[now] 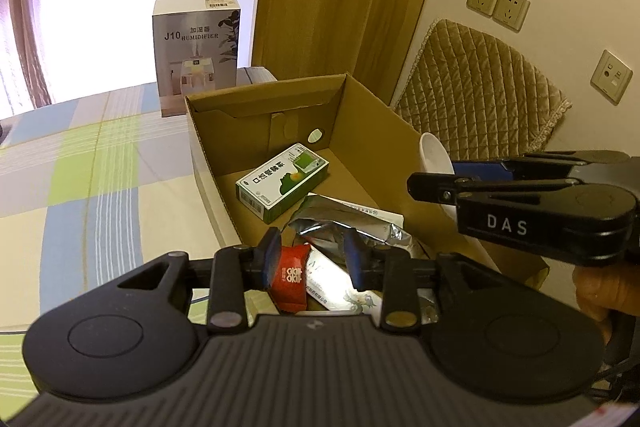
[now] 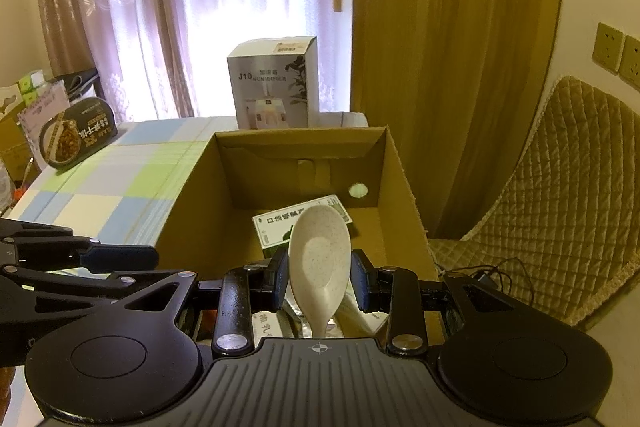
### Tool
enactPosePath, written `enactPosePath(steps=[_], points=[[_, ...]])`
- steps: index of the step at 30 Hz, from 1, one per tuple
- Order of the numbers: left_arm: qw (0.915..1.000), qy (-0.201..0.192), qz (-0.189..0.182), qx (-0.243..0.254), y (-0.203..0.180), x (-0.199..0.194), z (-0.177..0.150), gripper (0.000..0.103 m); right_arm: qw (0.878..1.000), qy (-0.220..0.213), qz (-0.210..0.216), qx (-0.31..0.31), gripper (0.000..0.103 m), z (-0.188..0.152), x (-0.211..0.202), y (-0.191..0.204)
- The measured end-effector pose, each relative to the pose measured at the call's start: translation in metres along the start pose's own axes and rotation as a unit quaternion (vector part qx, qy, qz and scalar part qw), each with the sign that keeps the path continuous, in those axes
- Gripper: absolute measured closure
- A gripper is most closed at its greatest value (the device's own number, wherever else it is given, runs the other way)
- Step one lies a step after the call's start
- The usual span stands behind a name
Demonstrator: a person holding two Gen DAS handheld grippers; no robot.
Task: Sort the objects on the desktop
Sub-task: 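Open both tools to release the red packet and spoon into the box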
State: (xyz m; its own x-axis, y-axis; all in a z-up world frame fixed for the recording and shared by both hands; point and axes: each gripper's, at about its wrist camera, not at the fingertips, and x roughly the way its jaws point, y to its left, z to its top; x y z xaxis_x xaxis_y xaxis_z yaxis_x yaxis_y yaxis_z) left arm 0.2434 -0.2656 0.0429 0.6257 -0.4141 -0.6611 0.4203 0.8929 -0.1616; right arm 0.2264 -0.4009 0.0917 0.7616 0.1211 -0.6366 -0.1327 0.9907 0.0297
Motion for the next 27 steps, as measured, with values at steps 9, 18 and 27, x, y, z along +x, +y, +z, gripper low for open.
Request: enactPosePath(steps=[9, 18, 27], points=[[1.0000, 0.002, -0.003, 0.001, -0.001, -0.004, -0.003, 0.075, 1.000, -0.005, 0.004, -0.003, 0.073, 0.005, -0.002, 0.007], [1.0000, 0.002, -0.005, 0.000, 0.000, -0.005, -0.003, 0.075, 1.000, -0.010, 0.008, -0.008, 0.073, 0.008, -0.002, 0.011], [1.0000, 0.002, -0.003, -0.004, 0.003, -0.006, -0.004, 0.073, 1.000, -0.013, 0.013, -0.011, 0.073, 0.011, 0.000, 0.016]])
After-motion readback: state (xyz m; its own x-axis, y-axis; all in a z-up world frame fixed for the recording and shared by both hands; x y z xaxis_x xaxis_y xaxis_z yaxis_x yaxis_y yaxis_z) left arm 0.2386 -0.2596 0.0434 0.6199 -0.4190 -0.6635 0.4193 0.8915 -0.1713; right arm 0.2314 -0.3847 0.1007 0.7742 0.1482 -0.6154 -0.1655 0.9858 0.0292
